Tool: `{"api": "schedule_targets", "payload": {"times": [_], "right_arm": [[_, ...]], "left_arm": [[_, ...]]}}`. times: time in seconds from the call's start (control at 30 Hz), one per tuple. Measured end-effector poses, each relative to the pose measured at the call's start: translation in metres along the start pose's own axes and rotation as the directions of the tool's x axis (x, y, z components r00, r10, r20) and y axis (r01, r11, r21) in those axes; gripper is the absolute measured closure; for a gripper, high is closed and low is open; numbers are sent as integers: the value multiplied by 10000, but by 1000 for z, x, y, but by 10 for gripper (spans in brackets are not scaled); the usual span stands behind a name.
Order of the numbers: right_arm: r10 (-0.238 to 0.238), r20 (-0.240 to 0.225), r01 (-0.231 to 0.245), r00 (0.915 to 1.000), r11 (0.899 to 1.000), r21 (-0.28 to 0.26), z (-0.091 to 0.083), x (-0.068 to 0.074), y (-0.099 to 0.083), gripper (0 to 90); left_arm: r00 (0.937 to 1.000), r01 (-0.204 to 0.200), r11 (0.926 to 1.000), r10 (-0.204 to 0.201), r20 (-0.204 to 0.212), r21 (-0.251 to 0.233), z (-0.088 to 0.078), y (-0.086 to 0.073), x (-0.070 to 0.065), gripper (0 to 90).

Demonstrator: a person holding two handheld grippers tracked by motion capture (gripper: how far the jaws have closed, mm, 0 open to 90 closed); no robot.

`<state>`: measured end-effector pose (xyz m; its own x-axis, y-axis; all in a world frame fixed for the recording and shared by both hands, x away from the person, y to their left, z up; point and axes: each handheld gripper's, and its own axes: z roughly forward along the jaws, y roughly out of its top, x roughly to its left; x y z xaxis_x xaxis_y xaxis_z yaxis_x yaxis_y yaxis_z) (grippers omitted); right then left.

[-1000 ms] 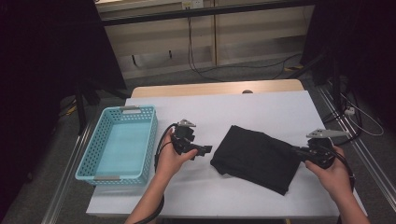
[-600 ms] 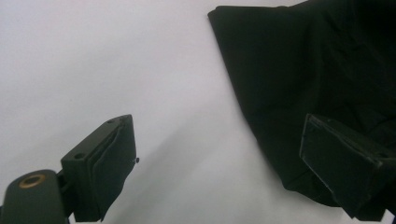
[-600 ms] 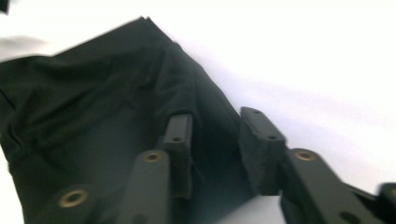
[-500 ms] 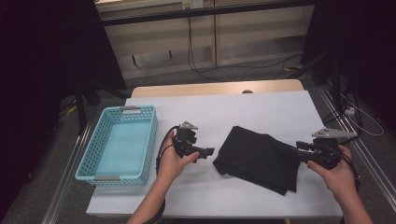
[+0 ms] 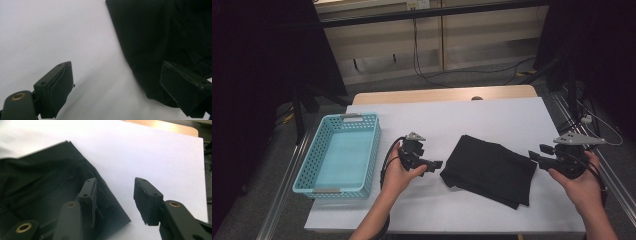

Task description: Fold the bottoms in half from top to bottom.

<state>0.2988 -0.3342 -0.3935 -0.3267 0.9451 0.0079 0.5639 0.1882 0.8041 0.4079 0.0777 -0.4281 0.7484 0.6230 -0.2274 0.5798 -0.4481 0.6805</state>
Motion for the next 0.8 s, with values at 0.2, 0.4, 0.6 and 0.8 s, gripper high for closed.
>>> {"api": "schedule_targets", "payload": {"times": [0.2, 0.4, 0.6, 0.8], "right_arm": [[-296, -974, 295, 9948, 9996, -21, 19, 15, 0, 709], [-140, -1169, 207, 9930, 9982, 567, 57, 25, -7, 779], [-114, -1078, 249, 9941, 9919, 1249, 58, 16, -28, 717], [341, -1087, -285, 9935, 9982, 523, 51, 19, -24, 471]], "left_arm": [[10000, 23, 10000, -23, 32, 86, 4, -1, 0, 116], [10000, -40, 10000, 40, 11, 71, 5, -2, -1, 117], [10000, -85, 10000, 85, 34, 12, 4, -3, -1, 127], [9997, -139, 9999, 141, 210, -99, 7, -4, -9, 137]]}}
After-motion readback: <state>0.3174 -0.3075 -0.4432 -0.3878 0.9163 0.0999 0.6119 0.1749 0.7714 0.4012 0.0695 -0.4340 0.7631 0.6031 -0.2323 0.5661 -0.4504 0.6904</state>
